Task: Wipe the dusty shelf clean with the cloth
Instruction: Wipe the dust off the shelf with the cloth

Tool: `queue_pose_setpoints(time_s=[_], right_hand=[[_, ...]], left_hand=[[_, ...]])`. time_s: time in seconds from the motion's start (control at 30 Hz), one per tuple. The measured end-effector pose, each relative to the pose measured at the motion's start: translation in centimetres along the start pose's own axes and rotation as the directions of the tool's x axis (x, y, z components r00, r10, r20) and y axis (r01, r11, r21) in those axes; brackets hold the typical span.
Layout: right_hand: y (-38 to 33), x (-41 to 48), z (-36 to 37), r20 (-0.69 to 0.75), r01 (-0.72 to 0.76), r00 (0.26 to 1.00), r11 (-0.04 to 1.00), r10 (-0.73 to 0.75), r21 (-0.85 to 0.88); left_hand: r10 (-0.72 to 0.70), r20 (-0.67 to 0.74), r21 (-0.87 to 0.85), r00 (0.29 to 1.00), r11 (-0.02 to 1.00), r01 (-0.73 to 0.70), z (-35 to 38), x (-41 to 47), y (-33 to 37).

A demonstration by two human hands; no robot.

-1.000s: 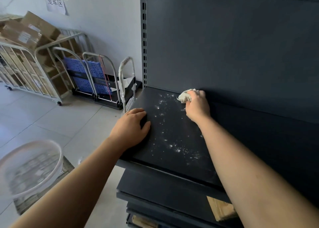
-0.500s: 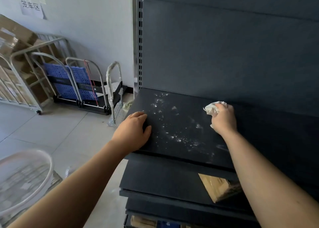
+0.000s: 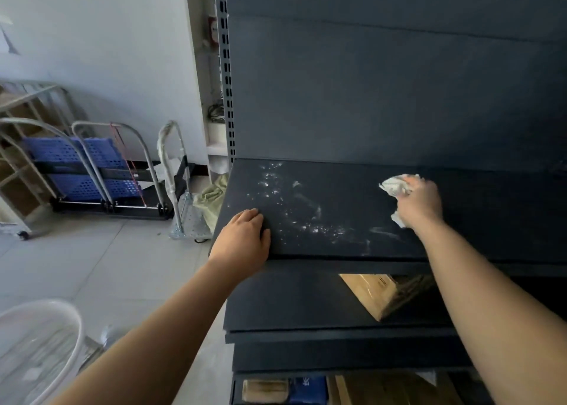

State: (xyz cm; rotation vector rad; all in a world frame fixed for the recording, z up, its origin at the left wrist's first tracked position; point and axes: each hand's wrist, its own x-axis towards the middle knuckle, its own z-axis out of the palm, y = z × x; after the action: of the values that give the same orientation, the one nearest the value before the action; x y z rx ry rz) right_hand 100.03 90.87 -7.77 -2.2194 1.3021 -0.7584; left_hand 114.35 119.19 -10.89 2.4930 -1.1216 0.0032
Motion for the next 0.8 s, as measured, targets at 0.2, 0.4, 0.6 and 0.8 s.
queue_pose_setpoints(time_s=[0.2,0.4,0.6,0.8], right_hand=[[0.1,-5.6,2.3,0.015,-0.026,1.000,0.996,0.028,-0.088],[-6.7,-10.8,6.6,0.145,0.196,0.967,0.975,-0.211,0.108],[-4.1,-7.1,2.4,-0.019,0.076,0.997,0.983,-0.074,0.165],[-4.6,-9.4,5.5,0.132,0.239,0.960,0.968,-0.248,0.079]], left_hand=[[-0.004,0.004,-0.024,1.000,1.000,0.004,0.4,0.0,-0.2],[0.011,0.004,-0.039,1.000,0.999,-0.011,0.4,-0.2,-0.3],[0.008,-0.006,-0.053,1.000,0.999,-0.008,0.5,-0.1,-0.3],[-0.041,-0.009,-0.045,0.999,0.998,0.041,0.4,-0.2,0.2]])
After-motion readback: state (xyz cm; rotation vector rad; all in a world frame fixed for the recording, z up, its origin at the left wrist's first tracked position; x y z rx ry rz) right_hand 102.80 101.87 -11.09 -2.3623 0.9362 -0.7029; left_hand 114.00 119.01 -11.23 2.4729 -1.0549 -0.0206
